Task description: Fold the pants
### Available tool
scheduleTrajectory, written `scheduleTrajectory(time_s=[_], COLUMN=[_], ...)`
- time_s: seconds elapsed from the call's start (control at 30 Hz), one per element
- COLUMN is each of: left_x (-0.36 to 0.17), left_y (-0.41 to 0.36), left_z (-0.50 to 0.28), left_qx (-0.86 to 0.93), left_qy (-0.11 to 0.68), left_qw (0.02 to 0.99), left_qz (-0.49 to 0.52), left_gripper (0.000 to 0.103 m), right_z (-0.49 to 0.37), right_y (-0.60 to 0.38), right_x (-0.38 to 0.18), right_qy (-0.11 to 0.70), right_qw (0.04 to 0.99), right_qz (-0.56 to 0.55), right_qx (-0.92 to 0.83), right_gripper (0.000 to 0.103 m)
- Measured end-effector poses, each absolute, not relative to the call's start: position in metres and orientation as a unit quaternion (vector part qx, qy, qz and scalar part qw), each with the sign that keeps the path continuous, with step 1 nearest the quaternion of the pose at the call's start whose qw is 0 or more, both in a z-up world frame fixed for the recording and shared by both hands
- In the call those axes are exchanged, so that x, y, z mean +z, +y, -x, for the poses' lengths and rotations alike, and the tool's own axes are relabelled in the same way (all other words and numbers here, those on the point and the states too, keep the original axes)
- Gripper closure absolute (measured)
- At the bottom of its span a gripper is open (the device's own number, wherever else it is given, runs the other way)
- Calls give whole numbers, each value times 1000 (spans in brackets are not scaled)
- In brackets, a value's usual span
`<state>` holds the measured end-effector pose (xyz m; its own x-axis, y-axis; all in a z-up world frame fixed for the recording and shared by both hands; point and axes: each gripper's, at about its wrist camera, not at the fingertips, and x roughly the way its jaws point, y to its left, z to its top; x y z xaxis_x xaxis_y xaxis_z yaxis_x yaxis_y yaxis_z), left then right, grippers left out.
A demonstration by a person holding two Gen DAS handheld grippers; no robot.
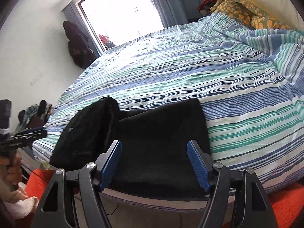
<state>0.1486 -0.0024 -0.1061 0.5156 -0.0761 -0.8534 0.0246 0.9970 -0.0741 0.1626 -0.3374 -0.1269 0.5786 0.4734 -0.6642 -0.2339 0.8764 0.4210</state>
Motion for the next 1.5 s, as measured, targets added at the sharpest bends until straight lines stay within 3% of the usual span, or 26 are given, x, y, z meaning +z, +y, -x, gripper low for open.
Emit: scheduleTrajectory(time_s=[0.07, 0.23, 0.3, 0.47, 0.73, 0.8, 0.83, 0.87, 1.03, 1.1, 1.17, 1.5], left_x=[-138, -159, -159, -159, -163, -164, -163, -162, -136, -119, -104, -111], left_y=[-3, -44, -55, -41, -43, -44, -44, -44, -25, -12, -1, 10], left_z=[-156, -141, -139, -139, -141, -143, -143, -141, -133, -127, -121, -123], left_qx=[-26, -52, -49, -61, -59, -59, -57, -53, -22, -9, 11, 13], left_qy=[520, 508, 501, 505, 501, 501, 499, 495, 479, 453, 424, 436], left_qw=[852, 860, 863, 861, 863, 864, 865, 867, 876, 889, 903, 896], left_qz=[47, 4, -27, 7, -2, -2, -3, -5, 52, 69, 74, 88], left_gripper=[73, 73, 74, 74, 74, 74, 74, 74, 70, 54, 44, 44], right_z=[-171, -205, -218, -238, -249, -249, -247, -245, -229, -223, -221, -209], right_y=[-332, -309, -293, -271, -262, -249, -240, -234, -226, -232, -242, -332], right_x=[-130, -158, -172, -189, -211, -212, -210, -206, -161, -142, -129, -92], right_qy=[429, 498, 533, 592, 614, 617, 618, 615, 567, 551, 541, 517], right_qw=[841, 737, 713, 724, 652, 660, 671, 684, 718, 727, 731, 759], right_qz=[-213, -320, -307, -208, -278, -247, -221, -199, -185, -187, -197, -236], right_qx=[251, 327, 336, 286, 347, 350, 346, 338, 359, 366, 366, 317], right_gripper=[32, 32, 32, 36, 29, 36, 59, 76, 83, 84, 84, 84])
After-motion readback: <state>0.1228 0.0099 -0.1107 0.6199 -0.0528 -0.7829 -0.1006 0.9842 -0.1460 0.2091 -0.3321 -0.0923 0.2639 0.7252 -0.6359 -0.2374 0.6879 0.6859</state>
